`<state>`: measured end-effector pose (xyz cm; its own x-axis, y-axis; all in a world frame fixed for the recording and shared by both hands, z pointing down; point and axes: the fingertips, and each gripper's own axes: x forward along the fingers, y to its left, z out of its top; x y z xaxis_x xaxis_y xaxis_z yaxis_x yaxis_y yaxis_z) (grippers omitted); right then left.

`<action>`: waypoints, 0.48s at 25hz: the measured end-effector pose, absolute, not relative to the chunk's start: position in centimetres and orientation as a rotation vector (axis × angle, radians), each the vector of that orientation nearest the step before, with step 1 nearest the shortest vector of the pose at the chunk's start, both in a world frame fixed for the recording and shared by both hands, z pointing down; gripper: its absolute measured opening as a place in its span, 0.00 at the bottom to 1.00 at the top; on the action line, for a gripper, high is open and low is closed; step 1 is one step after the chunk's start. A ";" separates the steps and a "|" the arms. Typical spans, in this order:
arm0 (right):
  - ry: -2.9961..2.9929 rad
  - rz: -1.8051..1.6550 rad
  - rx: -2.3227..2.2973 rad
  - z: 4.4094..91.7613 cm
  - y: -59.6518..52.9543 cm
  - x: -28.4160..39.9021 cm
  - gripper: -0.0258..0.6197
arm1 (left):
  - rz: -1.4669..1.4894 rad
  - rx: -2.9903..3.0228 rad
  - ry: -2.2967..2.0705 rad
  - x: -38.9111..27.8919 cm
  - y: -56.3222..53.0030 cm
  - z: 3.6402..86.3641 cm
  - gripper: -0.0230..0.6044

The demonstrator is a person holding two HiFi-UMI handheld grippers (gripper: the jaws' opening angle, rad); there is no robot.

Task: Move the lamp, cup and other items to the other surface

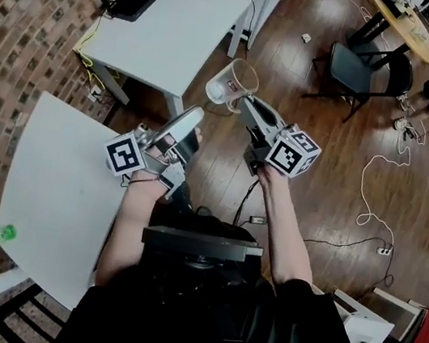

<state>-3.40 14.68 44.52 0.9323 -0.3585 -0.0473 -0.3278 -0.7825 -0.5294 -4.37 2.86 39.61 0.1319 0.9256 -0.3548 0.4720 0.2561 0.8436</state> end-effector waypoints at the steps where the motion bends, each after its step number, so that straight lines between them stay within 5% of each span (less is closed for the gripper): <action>1: 0.474 -0.071 -2.539 44.4 15.0 -2.7 0.13 | 0.558 1.358 1.503 -3.6 3.1 39.6 0.04; 12: 0.341 -0.043 -2.549 43.7 17.1 1.8 0.13 | 0.606 1.249 1.549 2.0 5.2 39.9 0.04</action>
